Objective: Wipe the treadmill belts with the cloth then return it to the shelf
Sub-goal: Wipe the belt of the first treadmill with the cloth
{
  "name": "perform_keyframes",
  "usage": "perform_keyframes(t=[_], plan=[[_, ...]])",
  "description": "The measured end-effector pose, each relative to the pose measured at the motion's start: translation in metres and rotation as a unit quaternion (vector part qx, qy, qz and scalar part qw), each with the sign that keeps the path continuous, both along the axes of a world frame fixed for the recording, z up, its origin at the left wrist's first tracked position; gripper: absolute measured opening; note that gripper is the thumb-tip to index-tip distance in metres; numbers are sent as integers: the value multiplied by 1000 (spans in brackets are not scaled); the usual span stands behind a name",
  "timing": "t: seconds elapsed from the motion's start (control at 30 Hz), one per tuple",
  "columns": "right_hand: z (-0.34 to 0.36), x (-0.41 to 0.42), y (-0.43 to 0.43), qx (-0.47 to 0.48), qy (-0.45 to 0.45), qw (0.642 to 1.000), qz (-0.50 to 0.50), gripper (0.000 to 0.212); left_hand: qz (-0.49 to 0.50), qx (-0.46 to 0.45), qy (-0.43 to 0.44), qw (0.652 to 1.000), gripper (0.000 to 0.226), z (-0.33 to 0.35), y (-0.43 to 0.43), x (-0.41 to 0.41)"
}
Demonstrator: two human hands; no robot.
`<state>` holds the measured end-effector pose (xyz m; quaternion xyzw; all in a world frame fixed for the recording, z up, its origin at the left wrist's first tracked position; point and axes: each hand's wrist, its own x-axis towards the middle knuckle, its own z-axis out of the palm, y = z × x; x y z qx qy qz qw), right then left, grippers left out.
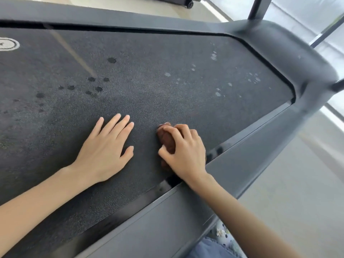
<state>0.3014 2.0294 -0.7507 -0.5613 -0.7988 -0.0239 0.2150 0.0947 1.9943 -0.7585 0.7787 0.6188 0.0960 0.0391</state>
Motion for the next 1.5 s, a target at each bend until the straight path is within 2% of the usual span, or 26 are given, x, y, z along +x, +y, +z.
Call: perform_keyframes(t=[0.13, 0.27, 0.33, 0.47, 0.7, 1.03, 1.17, 1.5], plan=[[6, 31, 22, -38, 8, 999, 15, 41, -8, 7, 27, 1000, 65, -3, 33, 4], [11, 68, 67, -74, 33, 989, -125, 38, -27, -8, 45, 999, 66, -5, 56, 7], [12, 61, 75, -81, 43, 984, -156, 36, -26, -22, 28, 999, 67, -9, 58, 13], [1, 20, 67, -37, -24, 999, -4, 36, -13, 2, 28, 1000, 74, -15, 51, 17], [1, 27, 104, -31, 34, 997, 57, 31, -12, -2, 27, 1000, 67, -16, 51, 17], [2, 10, 208, -36, 2, 983, 182, 32, 7, -16, 26, 1000, 63, -13, 53, 18], [-2, 22, 191, -1, 8, 980, 197, 30, 15, -34, 32, 999, 62, -7, 53, 21], [-1, 114, 115, 36, 13, 942, 334, 22, 30, -43, 42, 998, 61, -5, 49, 24]])
